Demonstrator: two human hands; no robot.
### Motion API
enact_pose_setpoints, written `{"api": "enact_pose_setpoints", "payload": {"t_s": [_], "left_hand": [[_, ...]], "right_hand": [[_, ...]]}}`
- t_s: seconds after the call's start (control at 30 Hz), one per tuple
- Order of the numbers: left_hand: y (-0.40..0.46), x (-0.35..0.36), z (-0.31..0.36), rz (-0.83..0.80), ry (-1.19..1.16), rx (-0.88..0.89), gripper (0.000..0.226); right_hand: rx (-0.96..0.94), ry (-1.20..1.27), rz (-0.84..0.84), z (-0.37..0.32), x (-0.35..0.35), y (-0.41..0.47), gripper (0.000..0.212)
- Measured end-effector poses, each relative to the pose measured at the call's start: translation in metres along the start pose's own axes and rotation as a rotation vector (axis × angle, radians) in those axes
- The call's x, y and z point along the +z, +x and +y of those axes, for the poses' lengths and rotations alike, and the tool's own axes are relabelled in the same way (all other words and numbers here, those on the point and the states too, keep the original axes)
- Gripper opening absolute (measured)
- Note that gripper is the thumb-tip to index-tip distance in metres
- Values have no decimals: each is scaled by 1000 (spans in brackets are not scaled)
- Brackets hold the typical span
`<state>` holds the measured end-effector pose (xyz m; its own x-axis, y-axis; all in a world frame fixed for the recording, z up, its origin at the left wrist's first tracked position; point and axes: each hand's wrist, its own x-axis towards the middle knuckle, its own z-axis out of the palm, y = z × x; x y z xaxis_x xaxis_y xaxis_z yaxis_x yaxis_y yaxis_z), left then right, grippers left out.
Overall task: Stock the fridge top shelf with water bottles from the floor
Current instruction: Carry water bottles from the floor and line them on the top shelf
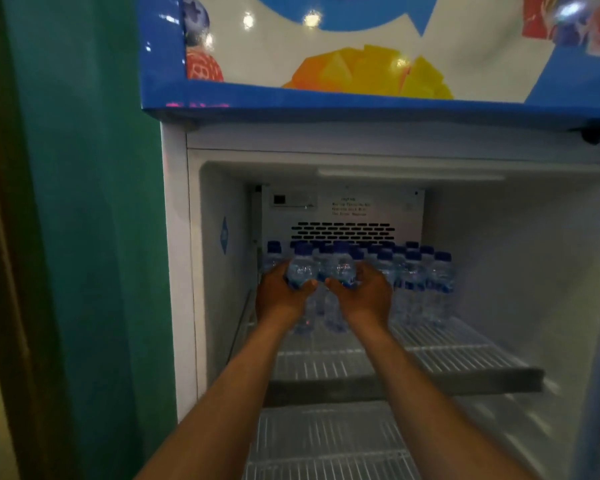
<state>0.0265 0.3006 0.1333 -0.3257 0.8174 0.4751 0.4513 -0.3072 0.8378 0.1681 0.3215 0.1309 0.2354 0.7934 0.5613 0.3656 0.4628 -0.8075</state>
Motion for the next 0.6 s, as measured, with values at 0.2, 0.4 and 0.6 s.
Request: {"api": "enact_pose_setpoints", "payload": {"t_s": [0.2,0.4,0.6], "left_hand": [[35,14,-19,14,29,33,31],[44,24,-34,14,45,24,33],[49,26,-46,37,41,35,42]], "right_hand": [[-66,-84,19,21,23,28,33],[-111,-145,-22,32,45,30,36],[-138,-252,7,39,54,25,48]]}}
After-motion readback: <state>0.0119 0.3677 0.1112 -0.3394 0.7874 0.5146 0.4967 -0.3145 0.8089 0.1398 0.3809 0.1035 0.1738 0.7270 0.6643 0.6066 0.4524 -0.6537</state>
